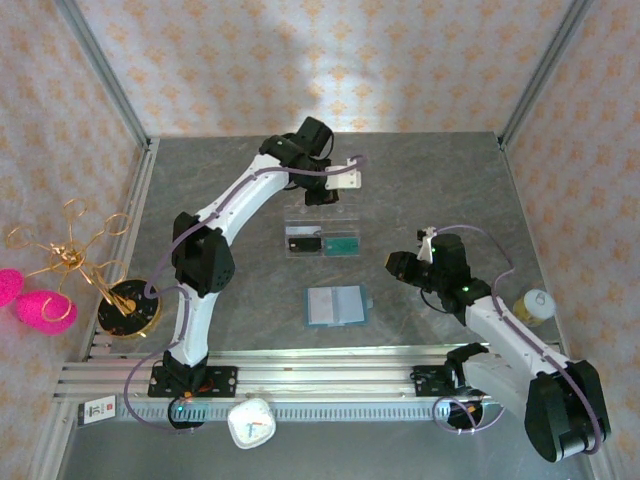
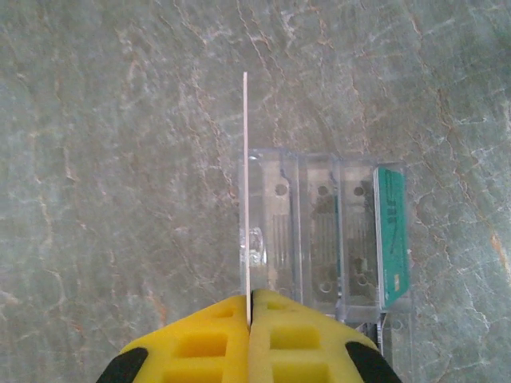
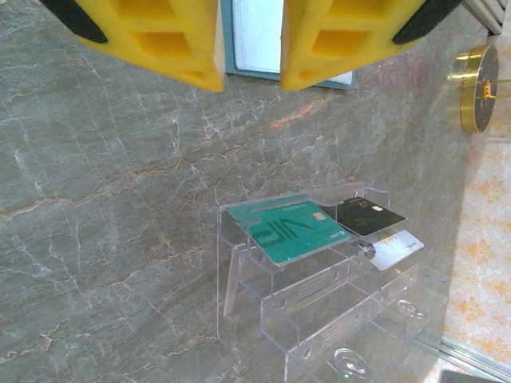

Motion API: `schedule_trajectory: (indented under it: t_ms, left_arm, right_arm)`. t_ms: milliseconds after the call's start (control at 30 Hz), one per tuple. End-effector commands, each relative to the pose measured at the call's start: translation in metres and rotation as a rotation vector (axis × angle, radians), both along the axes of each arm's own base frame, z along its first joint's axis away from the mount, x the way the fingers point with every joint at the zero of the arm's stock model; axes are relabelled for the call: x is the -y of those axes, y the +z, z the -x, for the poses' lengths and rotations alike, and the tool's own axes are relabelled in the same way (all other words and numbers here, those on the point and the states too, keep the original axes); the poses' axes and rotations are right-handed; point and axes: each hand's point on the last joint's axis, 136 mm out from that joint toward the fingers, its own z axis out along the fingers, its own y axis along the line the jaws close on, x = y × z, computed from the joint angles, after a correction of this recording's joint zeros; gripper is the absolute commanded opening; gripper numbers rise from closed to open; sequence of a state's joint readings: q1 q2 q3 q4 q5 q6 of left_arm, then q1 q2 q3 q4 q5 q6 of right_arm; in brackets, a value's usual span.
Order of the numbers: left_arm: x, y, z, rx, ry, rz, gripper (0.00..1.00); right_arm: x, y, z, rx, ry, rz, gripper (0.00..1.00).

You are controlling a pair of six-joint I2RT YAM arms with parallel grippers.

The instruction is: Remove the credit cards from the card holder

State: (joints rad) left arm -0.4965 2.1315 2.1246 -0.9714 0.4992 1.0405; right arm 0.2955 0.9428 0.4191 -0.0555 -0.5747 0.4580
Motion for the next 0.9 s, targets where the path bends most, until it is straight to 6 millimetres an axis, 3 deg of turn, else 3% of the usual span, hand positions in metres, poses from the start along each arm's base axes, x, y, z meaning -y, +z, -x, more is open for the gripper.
schedule_trajectory:
  t_ms: [0,133,300,467,867]
  left_arm:
    - [-0.002,-0.003,0.005,-0.022,-0.048,-0.011,0.00]
    - [-0.007,-0.019,0.002,-0.027,-0.039,-0.055,0.00]
    - [-0.007,-0.018,0.004,-0.014,-0.048,-0.032,0.00]
    - [-0.012,-0.033,0.001,-0.020,-0.028,-0.063,0.00]
    - [-0.013,-0.046,-0.008,-0.021,-0.009,-0.062,0.00]
  right_arm:
    - [0.003,0.011,-0.011,0.033,-0.018,0.024,0.24]
    - [0.006,0.004,-0.011,0.011,-0.025,0.045,0.24]
    - [0.009,-0.002,-0.013,-0.005,-0.041,0.065,0.24]
    - [0.010,0.003,-0.016,0.000,-0.055,0.067,0.24]
    - [0.011,0.005,-0.018,0.006,-0.059,0.075,0.24]
